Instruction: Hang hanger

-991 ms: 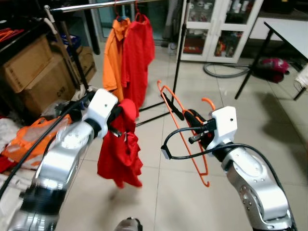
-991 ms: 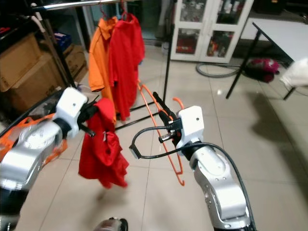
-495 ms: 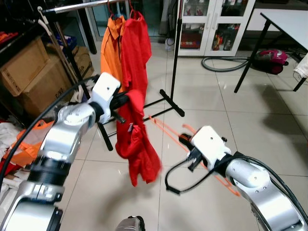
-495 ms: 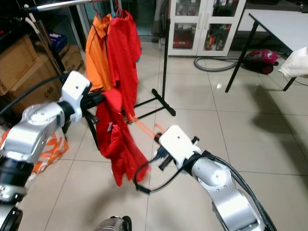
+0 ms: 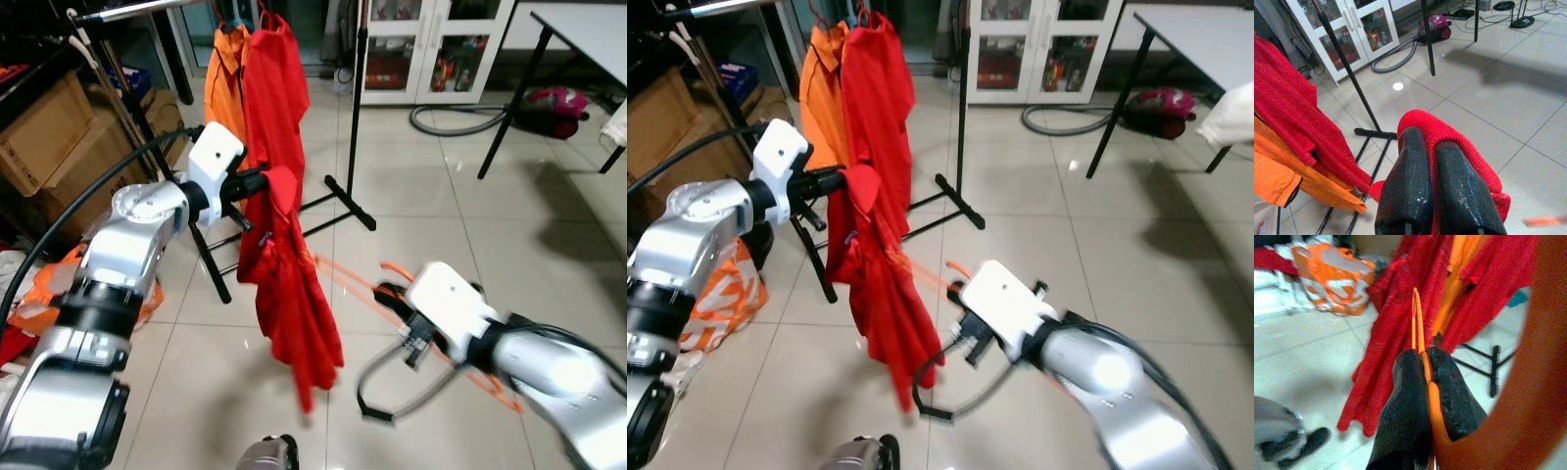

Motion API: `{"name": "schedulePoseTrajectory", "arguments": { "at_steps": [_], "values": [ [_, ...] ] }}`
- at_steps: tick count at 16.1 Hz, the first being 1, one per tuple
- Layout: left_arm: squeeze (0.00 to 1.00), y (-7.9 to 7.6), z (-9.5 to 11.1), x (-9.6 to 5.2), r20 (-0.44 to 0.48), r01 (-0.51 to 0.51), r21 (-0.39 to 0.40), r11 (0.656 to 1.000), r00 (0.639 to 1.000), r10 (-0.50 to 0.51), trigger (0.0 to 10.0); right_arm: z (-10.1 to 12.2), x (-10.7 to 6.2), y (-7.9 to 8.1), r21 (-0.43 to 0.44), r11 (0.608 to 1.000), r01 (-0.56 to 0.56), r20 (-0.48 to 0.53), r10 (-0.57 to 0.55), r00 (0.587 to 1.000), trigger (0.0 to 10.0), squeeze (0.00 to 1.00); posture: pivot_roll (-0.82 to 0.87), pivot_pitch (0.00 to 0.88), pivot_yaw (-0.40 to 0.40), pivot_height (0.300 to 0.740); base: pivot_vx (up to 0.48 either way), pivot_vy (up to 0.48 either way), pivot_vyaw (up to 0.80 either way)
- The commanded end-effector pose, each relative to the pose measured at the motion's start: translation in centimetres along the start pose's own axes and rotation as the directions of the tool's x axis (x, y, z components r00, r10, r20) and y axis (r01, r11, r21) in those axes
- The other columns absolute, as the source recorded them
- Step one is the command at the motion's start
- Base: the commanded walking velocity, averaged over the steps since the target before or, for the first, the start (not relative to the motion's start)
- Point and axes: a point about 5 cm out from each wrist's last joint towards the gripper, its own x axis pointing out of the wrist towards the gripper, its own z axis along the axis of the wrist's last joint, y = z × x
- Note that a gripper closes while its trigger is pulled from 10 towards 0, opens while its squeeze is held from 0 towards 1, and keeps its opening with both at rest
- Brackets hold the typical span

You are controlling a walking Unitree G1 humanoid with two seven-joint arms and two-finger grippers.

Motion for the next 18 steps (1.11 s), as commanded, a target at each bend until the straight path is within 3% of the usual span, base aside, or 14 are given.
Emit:
{"name": "schedulePoseTrajectory", "arguments": {
  "at_steps": [1, 3, 6, 8, 10, 13, 18],
  "values": [
    [0.00, 0.7, 1.2, 0.1, 0.035, -0.023, 0.020, 1.000, 0.999, 0.022, 10.0, 1.0, -0.7, 0.6, 0.034, 0.998, -0.054, 0.048, 0.053, 0.997, 10.0, 0.00, 0.00, 0.135, 0.124, 0.740, 0.000, 0.000, 0.00],
    [0.00, 0.7, 1.2, 0.4, 0.027, -0.021, 0.014, 1.000, 0.999, 0.020, 10.0, 2.0, -0.7, 1.6, 0.093, 0.989, -0.117, 0.115, 0.106, 0.988, 10.0, 0.00, 0.00, 0.137, 0.135, 0.740, 0.000, 0.000, 0.00],
    [0.00, 0.1, 1.6, 1.0, 0.020, 0.001, 0.003, 1.000, 1.000, -0.001, 10.0, 2.4, 1.3, 2.5, 0.179, 0.981, -0.073, 0.140, 0.048, 0.989, 10.0, 0.00, 0.02, 0.138, 0.148, 0.740, 0.000, 0.000, 0.00],
    [0.00, -0.2, 1.5, 1.2, 0.013, 0.010, 0.009, 1.000, 1.000, -0.010, 10.0, 2.2, 2.3, 2.5, 0.229, 0.973, 0.005, 0.110, -0.031, 0.993, 10.0, 0.00, 0.02, 0.137, 0.149, 0.740, 0.000, 0.000, 0.00],
    [0.00, -0.6, 1.7, 1.2, 0.013, 0.021, -0.003, 1.000, 1.000, -0.021, 10.0, 1.5, 3.4, 1.6, 0.324, 0.931, 0.169, 0.032, -0.190, 0.981, 10.0, 0.00, 0.03, 0.132, 0.152, 0.740, 0.000, 0.000, 0.00],
    [0.00, -0.6, 1.8, 1.3, 0.006, 0.004, 0.000, 1.000, 1.000, -0.004, 10.0, 1.1, 3.6, 1.1, 0.352, 0.894, 0.276, -0.038, -0.281, 0.959, 10.0, 0.00, 0.03, 0.127, 0.147, 0.740, 0.000, 0.000, 0.00],
    [0.00, -1.5, 1.4, 1.7, -0.007, -0.019, -0.020, 1.000, 1.000, 0.019, 10.0, 2.1, 4.2, 1.5, 0.408, 0.878, 0.249, 0.004, -0.275, 0.961, 10.0, 0.00, 0.03, 0.115, 0.148, 0.740, 0.000, 0.000, 0.00]
  ]
}}
